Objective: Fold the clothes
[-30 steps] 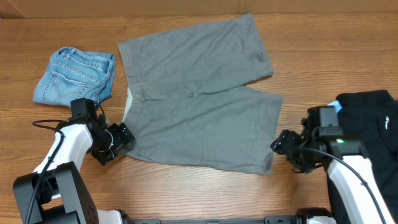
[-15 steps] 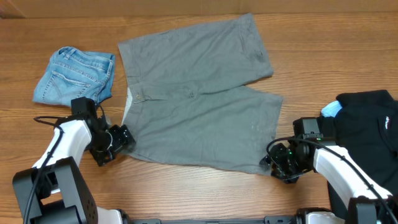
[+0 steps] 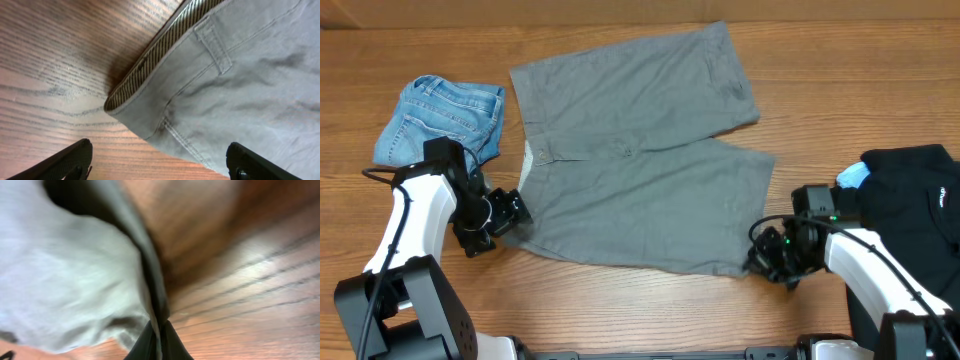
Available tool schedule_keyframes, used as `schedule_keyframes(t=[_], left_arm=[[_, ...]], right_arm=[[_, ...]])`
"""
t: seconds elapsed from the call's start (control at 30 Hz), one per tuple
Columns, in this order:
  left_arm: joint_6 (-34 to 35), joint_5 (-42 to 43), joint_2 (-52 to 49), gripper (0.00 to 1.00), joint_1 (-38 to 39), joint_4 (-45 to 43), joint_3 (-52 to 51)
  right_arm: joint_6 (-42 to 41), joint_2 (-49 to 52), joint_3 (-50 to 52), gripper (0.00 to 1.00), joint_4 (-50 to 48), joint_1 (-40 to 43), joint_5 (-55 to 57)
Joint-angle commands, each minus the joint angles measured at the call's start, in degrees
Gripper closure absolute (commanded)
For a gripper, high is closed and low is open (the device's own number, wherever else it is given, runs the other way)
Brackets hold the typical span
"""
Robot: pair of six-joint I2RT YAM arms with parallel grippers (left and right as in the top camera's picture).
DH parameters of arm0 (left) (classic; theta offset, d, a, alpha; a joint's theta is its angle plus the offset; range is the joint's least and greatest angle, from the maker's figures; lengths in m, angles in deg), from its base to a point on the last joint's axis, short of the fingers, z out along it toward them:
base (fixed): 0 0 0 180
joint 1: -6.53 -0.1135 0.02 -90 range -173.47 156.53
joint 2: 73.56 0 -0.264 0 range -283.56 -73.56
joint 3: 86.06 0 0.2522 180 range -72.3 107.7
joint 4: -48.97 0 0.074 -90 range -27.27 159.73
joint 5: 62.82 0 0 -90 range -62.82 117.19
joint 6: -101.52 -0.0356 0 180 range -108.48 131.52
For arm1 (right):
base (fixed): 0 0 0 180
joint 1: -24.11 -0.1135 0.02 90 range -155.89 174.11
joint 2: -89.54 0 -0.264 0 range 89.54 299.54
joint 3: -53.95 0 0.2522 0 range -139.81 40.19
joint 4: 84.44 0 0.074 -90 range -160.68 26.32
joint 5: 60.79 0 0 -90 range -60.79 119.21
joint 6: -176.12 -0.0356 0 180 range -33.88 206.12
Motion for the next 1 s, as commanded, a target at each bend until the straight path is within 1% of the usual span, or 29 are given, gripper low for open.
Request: schedule_keyframes(t=[0.0,0.13,0.23,0.3,0.33,0.47,0.5,0.63,0.73,0.8,0.87,0.9,0.97], left_arm=[[-1.09,0.5,2.51,0.12,-1.09,1.68,1.05],[-0.63,1.22,3.23,0.1,-3.72,2.08,-1.92],[-0.13,3.21,3.23,0.11,-6.29,-1.36,-7.52],[0.44,4.28,3.23,0.12,-7.89,-4.76,-11.08],[0.44,6.12,3.23,0.13,-8.57,-7.54,-13.44],[2.19,6.43,3.23,0.14,-8.66,-16.35,-17.88],[2.38,6.47,3.23,0.14,-8.66,-19.78,-19.39],[2.73,7.15,3.23,0.15,-8.66,-26.84,-22.29],[2.78,9.99,3.23,0.15,-8.66,-28.68,-22.56],[2.78,10.32,3.23,0.16,-8.66,-28.37,-22.58],[2.78,10.34,3.23,0.16,-8.59,-27.04,-22.8],[3.3,10.54,3.23,0.16,-8.55,-24.41,-23.12],[3.67,10.49,3.23,0.17,-8.57,-22.71,-23.93]], right_arm=[[0.52,-3.1,-6.82,0.96,0.48,0.28,-1.31],[-0.26,-3.39,-9.9,0.96,1.01,0.28,-1.29],[-0.57,-3.39,-9.9,0.96,1.01,0.28,-1.27],[-0.55,-3.39,-9.9,0.96,0.98,0.28,-1.22],[-0.55,-3.39,-9.9,0.96,0.94,0.28,-1.22],[-0.55,-3.39,-9.9,0.96,0.09,0.28,-1.22],[-0.55,-3.39,-9.9,0.96,0.0,0.28,-1.22],[-0.55,-3.39,-9.9,0.96,0.11,0.28,-1.2],[-0.55,-3.39,-9.9,0.96,0.11,0.28,-1.2],[-0.55,-3.39,-9.9,0.96,0.15,0.28,-1.25],[-0.57,-3.39,-9.9,0.96,0.33,0.28,-1.22],[-0.57,-3.39,-9.9,0.96,0.37,0.28,-1.25],[-0.57,-3.39,-9.9,0.96,0.59,0.28,-1.25]])
